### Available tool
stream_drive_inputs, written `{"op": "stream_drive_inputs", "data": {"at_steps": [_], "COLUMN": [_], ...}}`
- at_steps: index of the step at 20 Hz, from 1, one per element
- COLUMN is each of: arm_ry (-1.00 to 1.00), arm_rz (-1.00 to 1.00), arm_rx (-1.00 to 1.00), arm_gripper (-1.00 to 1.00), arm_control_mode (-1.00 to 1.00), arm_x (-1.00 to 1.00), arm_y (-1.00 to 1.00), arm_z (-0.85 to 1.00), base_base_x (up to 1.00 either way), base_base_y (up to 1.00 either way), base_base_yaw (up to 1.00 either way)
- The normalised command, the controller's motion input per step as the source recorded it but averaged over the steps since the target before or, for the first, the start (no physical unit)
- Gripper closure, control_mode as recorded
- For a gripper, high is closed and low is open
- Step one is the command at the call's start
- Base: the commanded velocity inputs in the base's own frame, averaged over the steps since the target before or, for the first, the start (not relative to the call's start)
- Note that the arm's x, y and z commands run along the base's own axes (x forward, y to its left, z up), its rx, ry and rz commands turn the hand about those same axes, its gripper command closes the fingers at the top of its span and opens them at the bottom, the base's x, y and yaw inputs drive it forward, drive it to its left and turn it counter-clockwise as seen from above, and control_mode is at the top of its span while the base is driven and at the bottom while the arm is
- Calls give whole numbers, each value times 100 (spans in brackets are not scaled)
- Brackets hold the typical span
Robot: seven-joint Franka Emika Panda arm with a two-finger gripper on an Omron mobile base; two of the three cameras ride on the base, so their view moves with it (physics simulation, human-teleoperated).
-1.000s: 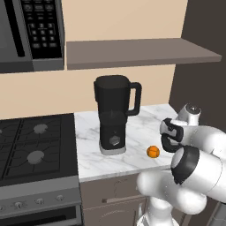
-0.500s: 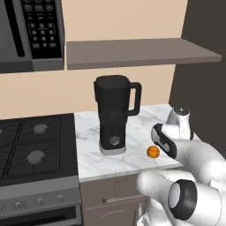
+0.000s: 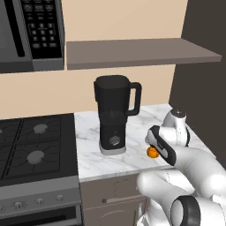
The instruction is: Open the blender lid, put the orange in the blender, close the lid, and start the blender.
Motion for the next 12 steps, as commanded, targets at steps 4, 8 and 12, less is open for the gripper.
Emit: {"op": "stream_drive_inputs", "data": {"at_steps": [4, 8, 12], "arm_ry": [2, 2, 4], "arm_rz": [1, 0, 0], "arm_rx": [0, 0, 0], "arm_gripper": [-100, -100, -100], "arm_control_mode": [-100, -100, -100], "arm_x": [0, 0, 0], "arm_y": [48, 15, 6], "arm_z": [-20, -19, -33], "base_base_x": [0, 0, 0], "base_base_y": [0, 0, 0], "base_base_yaw": [0, 0, 0]}}
